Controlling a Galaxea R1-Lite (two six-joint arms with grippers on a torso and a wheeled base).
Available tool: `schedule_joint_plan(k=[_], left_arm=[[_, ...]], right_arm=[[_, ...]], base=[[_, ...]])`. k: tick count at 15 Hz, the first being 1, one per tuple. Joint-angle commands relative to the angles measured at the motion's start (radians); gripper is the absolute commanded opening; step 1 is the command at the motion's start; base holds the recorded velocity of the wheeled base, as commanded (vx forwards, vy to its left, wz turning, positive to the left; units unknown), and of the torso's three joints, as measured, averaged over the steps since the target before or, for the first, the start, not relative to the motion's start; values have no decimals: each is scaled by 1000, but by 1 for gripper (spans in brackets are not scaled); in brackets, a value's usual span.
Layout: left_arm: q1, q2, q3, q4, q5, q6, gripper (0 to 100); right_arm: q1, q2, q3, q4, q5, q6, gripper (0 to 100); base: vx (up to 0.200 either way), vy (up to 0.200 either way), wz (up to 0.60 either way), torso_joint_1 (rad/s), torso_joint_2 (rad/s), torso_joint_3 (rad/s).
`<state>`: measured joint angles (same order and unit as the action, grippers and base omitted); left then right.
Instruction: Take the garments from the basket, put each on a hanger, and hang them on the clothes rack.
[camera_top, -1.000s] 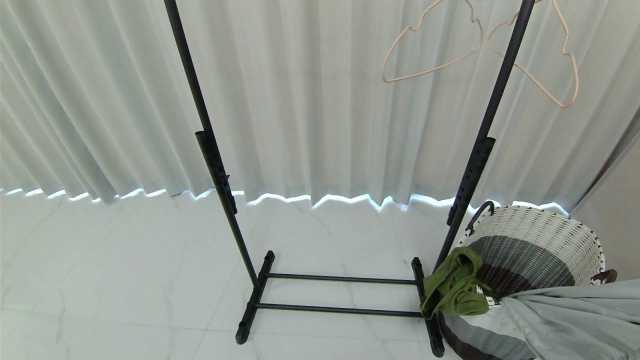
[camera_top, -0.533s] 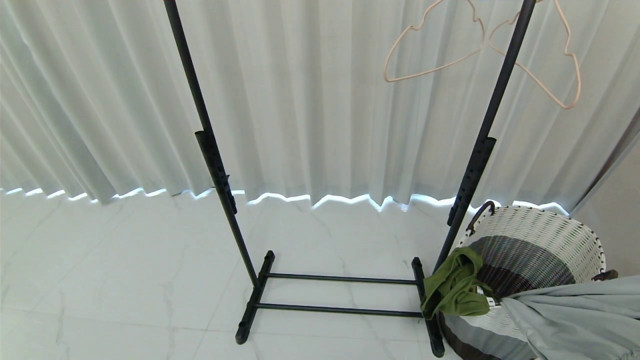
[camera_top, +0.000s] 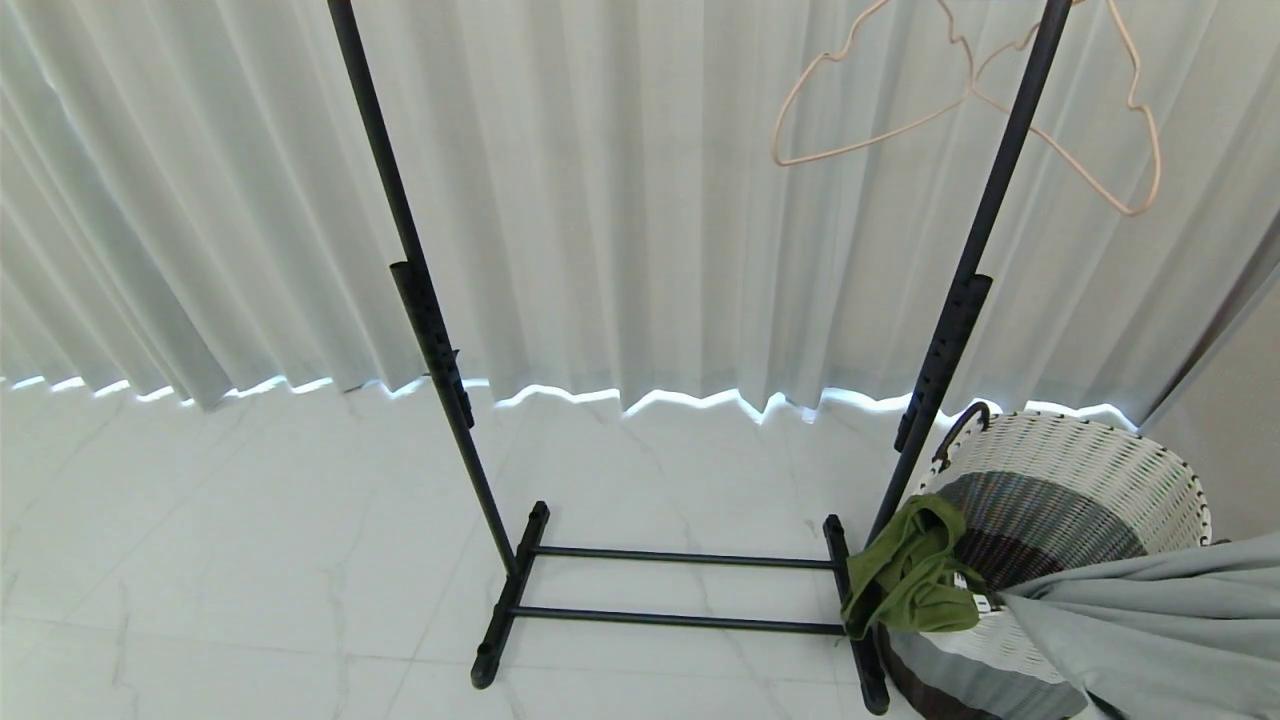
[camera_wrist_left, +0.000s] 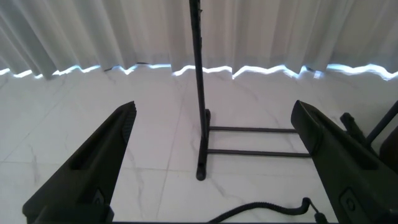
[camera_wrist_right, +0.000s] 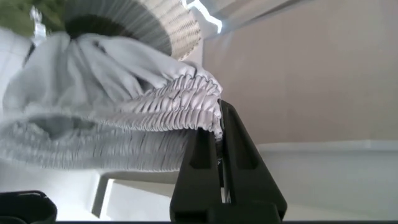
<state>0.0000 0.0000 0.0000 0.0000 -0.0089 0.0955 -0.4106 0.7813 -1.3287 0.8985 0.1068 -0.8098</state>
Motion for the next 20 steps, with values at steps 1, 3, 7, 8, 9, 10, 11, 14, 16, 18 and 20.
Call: schedule_joint_plan(k=[1, 3, 7, 8, 9, 10, 11, 14, 16, 18, 20], left_arm=[[0, 0, 0, 0, 0, 0, 100], [0, 0, 0, 0, 0, 1, 100], [-3, 12, -58, -41, -71, -23, 100], [-6, 38, -109, -44, -121, -53, 100], [-9, 83, -175, -44, -161, -51, 100], [-15, 163, -238, -46, -203, -48, 100], [-15, 235, -291, -46, -255, -37, 100], [-17, 459, -437, -46, -442, -27, 100], [-18, 664, -535, -46, -553, 13, 100], [-67, 813, -557, -48, -551, 21, 100], [-150, 907, -575, -51, -549, 0, 100]], right_arm=[[6, 167, -339, 226, 45, 17, 0], [73, 239, -530, 410, 60, -15, 0], [251, 274, -509, 499, 68, -65, 0], [282, 283, -492, 499, 79, -58, 0], [312, 296, -478, 500, 103, -49, 0], [335, 314, -466, 499, 136, -29, 0], [352, 329, -457, 499, 163, -9, 0], [403, 360, -383, 453, 215, 75, 0], [463, 363, -219, 261, 234, 192, 0], [529, 348, -72, 79, 226, 251, 0], [541, 346, 2, -26, 206, 262, 0]], base=[[0, 0, 0, 0, 0, 0], [0, 0, 0, 0, 0, 0], [0, 0, 0, 0, 0, 0], [0, 0, 0, 0, 0, 0], [0, 0, 0, 0, 0, 0], [0, 0, 0, 0, 0, 0], [0, 0, 0, 0, 0, 0], [0, 0, 0, 0, 0, 0], [0, 0, 0, 0, 0, 0], [0, 0, 0, 0, 0, 0], [0, 0, 0, 0, 0, 0]])
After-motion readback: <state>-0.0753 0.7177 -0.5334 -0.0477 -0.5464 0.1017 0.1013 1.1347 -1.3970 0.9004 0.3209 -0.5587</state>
